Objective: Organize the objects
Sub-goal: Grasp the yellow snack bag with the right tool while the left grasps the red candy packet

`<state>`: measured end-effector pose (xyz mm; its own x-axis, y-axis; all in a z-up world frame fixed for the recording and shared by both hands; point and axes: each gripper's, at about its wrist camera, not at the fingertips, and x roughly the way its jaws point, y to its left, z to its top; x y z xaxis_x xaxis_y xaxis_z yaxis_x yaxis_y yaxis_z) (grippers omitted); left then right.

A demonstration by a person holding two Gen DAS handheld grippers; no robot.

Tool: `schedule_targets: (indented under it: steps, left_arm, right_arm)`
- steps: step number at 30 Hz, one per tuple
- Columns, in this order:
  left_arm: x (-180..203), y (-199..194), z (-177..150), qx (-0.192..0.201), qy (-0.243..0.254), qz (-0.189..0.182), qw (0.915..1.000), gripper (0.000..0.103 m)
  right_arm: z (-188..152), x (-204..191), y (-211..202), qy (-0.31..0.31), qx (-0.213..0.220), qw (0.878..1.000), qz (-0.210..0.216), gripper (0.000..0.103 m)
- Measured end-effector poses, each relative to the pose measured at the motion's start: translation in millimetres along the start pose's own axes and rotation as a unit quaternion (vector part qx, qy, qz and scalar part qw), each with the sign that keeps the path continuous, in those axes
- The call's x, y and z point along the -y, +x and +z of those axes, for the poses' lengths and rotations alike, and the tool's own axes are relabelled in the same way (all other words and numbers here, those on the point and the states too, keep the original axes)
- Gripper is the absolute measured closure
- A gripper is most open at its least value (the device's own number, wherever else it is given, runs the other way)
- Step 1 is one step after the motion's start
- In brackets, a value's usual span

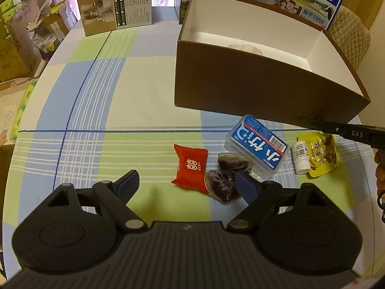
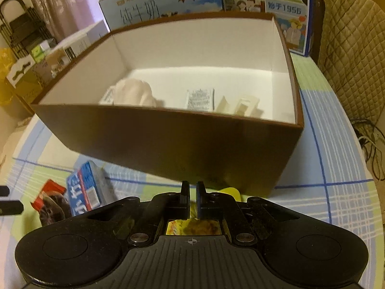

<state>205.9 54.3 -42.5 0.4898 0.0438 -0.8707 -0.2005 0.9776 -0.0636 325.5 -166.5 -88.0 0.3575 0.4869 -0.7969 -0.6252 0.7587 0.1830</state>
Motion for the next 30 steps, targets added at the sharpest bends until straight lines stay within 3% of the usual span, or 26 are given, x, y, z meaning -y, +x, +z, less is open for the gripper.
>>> schedule_targets:
  steps: [10,18,19,21,22,23,25,30]
  left_arm:
    - [2.7,11.5,-6.2,-0.014,0.014,-0.013,0.9997,0.020]
    - [1.6,13.9,-12.0,-0.024,0.016,-0.013,0.9995,0.020]
    - [1.9,13.8,-12.5,-0.024,0.017,-0.012,0.9995,0.020]
    - [2.5,13.0,-13.5,-0.024,0.018,-0.012,0.9995,0.020]
    - [2.9,12.4,-13.9,-0.024,0.018,-0.012,0.9995,0.020]
    - [3.3,11.8,-14.3,-0.024,0.018,-0.012,0.9995,0.020]
    - [4.4,10.3,-14.9,-0.022,0.019,-0.014,0.9995,0.020]
    - [4.3,4.7,-18.3,-0.017,0.018,-0.012,0.9996,0.020]
  right_arm:
    - [-40.4,27.5,-19.9,0.041,-0.062,0.997,-0.027,0.102]
    - [-75.3,51.6,-63.0,0.121,-0.050,0.991,-0.034,0.101]
    - [-75.4,49.7,-68.3,0.125,-0.046,0.991,-0.032,0.098]
    - [-73.7,45.4,-76.0,0.130,-0.036,0.991,-0.021,0.076]
    - [-72.5,41.0,-77.9,0.127,-0.032,0.991,-0.011,0.044]
    - [-71.7,35.2,-78.6,0.117,-0.029,0.993,-0.002,0.027]
    - [-70.4,18.0,-79.4,0.084,-0.015,0.996,0.005,0.027]
    - [-68.5,-10.0,-58.6,-0.013,-0.051,0.999,0.010,0.027]
